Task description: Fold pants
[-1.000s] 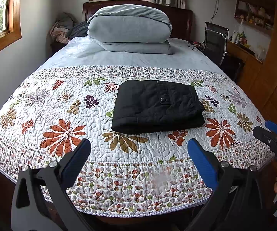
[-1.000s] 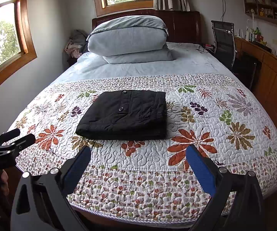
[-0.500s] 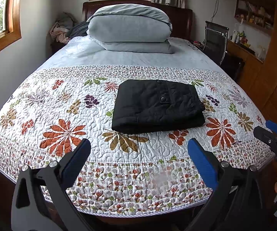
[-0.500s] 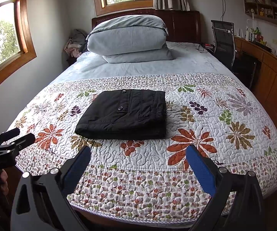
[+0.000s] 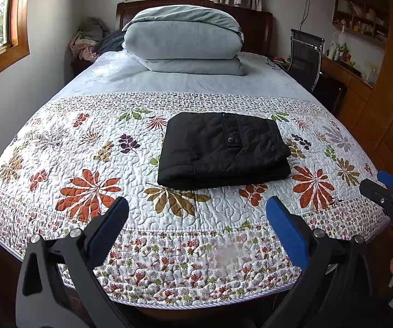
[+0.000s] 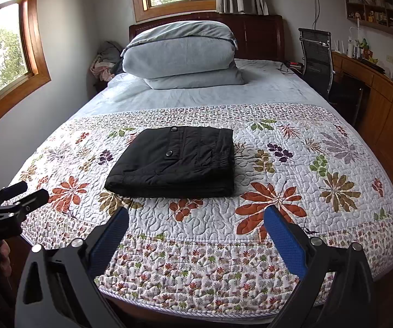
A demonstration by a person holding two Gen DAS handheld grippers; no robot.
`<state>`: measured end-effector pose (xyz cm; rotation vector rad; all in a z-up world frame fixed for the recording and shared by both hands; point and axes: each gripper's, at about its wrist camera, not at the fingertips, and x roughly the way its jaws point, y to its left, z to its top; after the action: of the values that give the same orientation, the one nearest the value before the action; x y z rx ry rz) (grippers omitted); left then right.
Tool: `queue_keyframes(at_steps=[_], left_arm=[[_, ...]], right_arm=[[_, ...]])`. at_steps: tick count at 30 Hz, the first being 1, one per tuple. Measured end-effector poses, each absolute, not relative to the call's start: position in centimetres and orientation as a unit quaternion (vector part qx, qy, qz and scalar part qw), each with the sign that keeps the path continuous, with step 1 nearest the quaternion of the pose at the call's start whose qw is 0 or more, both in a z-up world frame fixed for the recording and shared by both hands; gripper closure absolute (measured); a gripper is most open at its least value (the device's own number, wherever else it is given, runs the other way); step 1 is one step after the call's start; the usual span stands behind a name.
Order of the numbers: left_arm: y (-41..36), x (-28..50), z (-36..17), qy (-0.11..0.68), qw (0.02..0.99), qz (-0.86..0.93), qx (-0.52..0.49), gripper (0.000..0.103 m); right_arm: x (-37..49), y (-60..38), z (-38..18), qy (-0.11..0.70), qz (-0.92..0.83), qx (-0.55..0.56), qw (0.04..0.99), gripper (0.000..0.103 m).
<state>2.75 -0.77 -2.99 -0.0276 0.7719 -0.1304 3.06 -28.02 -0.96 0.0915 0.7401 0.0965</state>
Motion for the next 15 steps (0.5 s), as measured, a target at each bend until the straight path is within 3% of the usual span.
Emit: queue_keyframes(at_steps=[15], left_arm=[[-1.01,2.82,-3.32,0.37,0.927,-0.064,-0.005,0.003]], right_arm=[[3.03,-28.14,-1.14,0.363,0.046,0.044,0.93,0.003]])
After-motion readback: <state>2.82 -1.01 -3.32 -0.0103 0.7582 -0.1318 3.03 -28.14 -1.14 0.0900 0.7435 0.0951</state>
